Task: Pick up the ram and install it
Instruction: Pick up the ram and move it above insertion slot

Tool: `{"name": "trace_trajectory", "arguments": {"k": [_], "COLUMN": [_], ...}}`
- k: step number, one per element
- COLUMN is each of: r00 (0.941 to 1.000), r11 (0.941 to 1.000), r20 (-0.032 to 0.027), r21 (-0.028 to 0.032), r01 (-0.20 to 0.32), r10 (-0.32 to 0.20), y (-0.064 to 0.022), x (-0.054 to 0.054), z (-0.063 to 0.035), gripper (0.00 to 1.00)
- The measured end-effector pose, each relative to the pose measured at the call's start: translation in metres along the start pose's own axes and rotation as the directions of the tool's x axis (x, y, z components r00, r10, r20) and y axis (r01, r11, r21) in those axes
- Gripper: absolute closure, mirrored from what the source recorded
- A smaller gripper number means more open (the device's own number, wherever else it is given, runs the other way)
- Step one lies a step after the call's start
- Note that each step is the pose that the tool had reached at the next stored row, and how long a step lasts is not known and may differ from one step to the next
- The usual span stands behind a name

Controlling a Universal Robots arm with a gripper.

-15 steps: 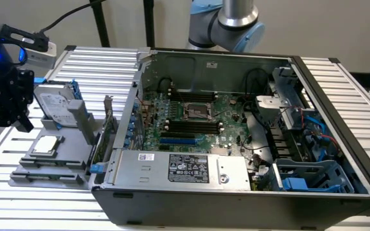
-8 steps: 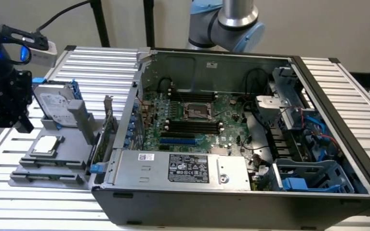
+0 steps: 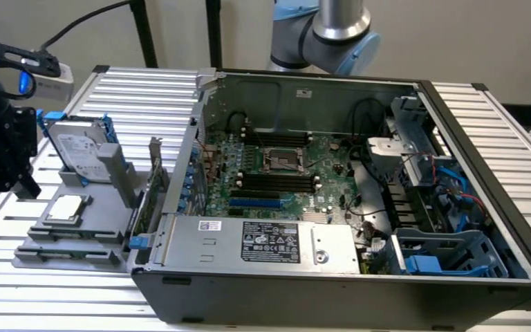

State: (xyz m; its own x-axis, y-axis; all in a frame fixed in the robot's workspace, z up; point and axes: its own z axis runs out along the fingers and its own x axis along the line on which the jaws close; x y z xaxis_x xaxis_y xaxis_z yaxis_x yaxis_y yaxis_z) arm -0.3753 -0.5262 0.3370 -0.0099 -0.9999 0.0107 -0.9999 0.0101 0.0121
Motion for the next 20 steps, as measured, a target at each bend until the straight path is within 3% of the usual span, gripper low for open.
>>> {"name": "trace_trajectory", "arguments": {"k": [4, 5, 7, 8, 20], "r00": [1.0, 0.9999, 0.9999, 0.9998, 0.999], "r11": [1.0, 0.9999, 0.9999, 0.9998, 0.999], "r20": [-0.0001, 0.0001, -0.0002, -0.0001, -0.0005], "r21": [0.0008, 0.0013, 0.0018, 0.002, 0.0029], "r01": [0.009, 0.012, 0.016, 0.019, 0.045], "r10": [-0.009, -0.012, -0.016, -0.019, -0.045], "y": [0.0022, 0.0023, 0.0022, 0.0022, 0.002], "x": [0.005, 0.005, 0.005, 0.005, 0.005], "z": [0.0006, 0.0012, 0.0025, 0.0035, 0.0246], "gripper": [0.88, 0.76, 0.76, 0.69, 0.69]}}
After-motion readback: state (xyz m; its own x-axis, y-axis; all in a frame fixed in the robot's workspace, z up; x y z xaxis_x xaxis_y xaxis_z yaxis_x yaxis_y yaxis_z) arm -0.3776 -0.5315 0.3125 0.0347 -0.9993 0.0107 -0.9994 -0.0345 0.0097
